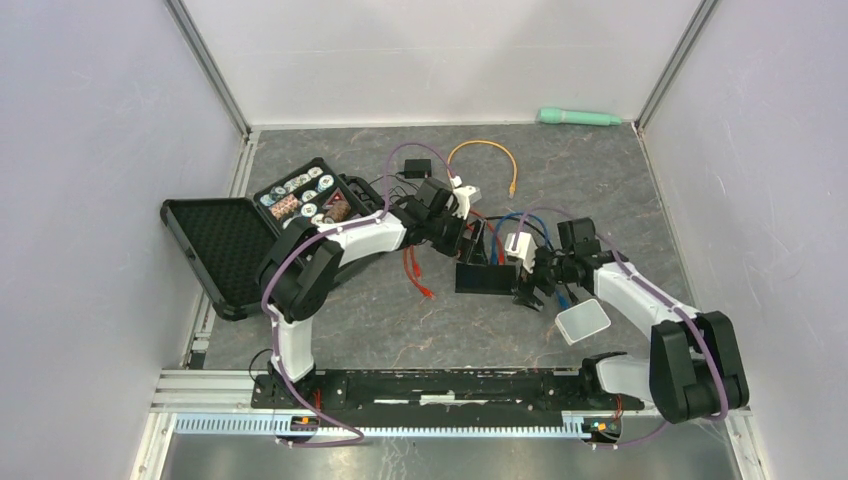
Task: Pull the plug from the switch port
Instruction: Move the switch port to the center of the board.
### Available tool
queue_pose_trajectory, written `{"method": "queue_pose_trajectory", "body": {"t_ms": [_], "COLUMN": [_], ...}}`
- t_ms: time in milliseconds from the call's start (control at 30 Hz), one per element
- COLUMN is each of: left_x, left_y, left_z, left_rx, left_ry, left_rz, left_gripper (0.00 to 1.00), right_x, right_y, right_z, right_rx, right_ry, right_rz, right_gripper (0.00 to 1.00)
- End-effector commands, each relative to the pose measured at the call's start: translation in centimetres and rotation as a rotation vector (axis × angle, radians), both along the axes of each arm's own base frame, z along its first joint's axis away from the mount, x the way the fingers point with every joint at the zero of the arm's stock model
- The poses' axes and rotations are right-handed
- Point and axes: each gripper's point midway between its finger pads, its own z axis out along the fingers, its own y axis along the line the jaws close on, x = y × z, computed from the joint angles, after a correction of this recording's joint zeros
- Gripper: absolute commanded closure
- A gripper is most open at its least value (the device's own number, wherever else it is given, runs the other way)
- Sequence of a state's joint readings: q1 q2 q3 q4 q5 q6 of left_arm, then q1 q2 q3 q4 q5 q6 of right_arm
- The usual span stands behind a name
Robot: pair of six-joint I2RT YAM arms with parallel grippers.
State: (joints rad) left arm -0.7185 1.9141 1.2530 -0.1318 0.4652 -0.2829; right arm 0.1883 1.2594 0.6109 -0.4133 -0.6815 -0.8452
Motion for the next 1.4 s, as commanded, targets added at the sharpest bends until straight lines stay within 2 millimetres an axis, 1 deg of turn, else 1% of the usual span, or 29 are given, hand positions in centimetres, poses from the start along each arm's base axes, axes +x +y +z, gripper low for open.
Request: {"method": "queue_pose_trajectory", "body": {"t_ms": [0,167,367,433,533,667,800,933,1033,1100,1300,1367], "left_x": [0.9,-1.5,-4.2,-4.9,-5.6,-6.0,-6.7,-8.1,-8.4,-8.5,-8.6,-8.6], "left_y": [-1.0,-1.0,-1.1,-1.0,-1.1,-1.4,-2.6,-4.5,-5.8,-6.2,-6.8,-6.9], "left_z": [0.4,-1.1,-2.3,-2.4,-1.8,-1.7,-1.7,-1.2,-0.8,-0.8,-0.7,-0.7], "left_rx": [-0.038,-0.092,-0.161,-0.184,-0.234,-0.267,-0.283,-0.296,-0.301,-0.299,-0.292,-0.284], "left_ry": [-0.039,0.069,0.222,0.257,0.283,0.309,0.328,0.333,0.327,0.325,0.299,0.283], "left_rz": [-0.049,-0.060,-0.064,-0.058,-0.052,-0.038,-0.048,-0.087,-0.096,-0.097,-0.105,-0.112], "left_gripper": [0.04,0.07,0.11,0.13,0.14,0.15,0.16,0.16,0.16,0.16,0.16,0.16], "right_x": [1.3,2.4,4.8,5.7,6.8,8.4,9.8,11.1,11.4,11.7,13.0,13.4], "right_y": [-0.3,-0.1,-0.8,-1.2,-1.7,-2.1,-2.1,-2.1,-1.6,-0.9,1.2,1.7], "right_z": [-0.2,-1.0,-1.2,-1.1,-1.1,-1.2,-1.3,-1.5,-1.7,-1.5,-1.0,-0.7], "right_rx": [-0.032,-0.023,-0.059,-0.081,-0.103,-0.128,-0.134,-0.150,-0.146,-0.127,-0.064,-0.056], "right_ry": [-0.061,-0.024,-0.045,-0.060,-0.071,-0.061,-0.053,-0.053,-0.051,-0.043,-0.018,-0.022], "right_rz": [-0.082,-0.145,-0.225,-0.249,-0.279,-0.314,-0.336,-0.330,-0.288,-0.257,-0.171,-0.157], "right_gripper": [0.08,0.10,0.12,0.12,0.12,0.14,0.14,0.15,0.14,0.15,0.17,0.17]}}
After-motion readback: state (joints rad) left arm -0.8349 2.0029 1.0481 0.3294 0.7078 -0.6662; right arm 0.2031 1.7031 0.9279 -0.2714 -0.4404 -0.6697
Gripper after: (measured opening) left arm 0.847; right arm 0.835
